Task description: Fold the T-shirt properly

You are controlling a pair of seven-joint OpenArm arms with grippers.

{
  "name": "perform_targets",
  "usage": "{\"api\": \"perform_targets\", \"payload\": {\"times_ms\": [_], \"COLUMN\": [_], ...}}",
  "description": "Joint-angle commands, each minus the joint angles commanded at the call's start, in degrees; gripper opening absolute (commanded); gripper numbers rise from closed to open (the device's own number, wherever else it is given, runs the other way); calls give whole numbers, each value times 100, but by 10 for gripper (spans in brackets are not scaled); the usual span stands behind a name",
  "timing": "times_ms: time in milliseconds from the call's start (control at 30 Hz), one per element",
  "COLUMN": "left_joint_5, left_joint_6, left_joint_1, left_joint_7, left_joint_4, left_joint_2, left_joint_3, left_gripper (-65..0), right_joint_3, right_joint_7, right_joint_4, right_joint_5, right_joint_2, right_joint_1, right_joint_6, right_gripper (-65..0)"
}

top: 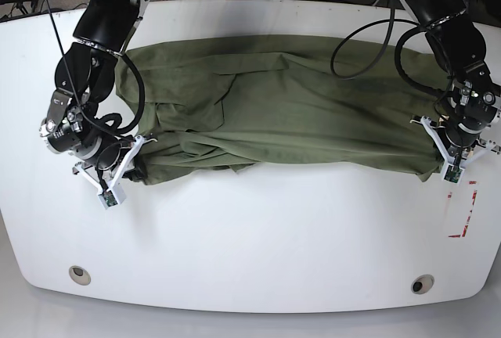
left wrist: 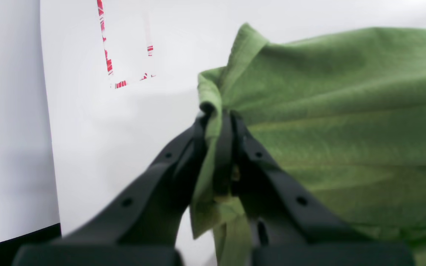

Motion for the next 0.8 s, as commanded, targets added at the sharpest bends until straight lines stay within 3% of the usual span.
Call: {"api": "perform_targets", "payload": {"times_ms": [233,333,467,567,800], "left_joint_5": [0,0,0,-18,-580], "left_joint_6": [0,0,0,0,0], "left_joint_1": [-9,-132,-422,-659,-1222], "left_joint_7": [0,0,0,9,202], "left_joint_4": [-501,-747,-1125,-1389,-2198], "left_joint_2": [-9,-18,18,35,97], "left_joint_3": [9,-26,-352,-554,-914], "left_gripper": [-650,-561,-354,-260,-240], "right_joint_3": [0,0,0,0,0], "right_joint_7": [18,18,18,18,18], "right_joint_4": [0,0,-9,-9,-9], "right_joint_5": [-9,-9,-44,-9,0], "right_joint_2": [0,0,0,-9,-35], "right_joint_1": [-88,-105,-114,-114,-114], "right_joint_6": [0,0,0,0,0], "right_gripper": [-650,-650,-650,-650,-650]}}
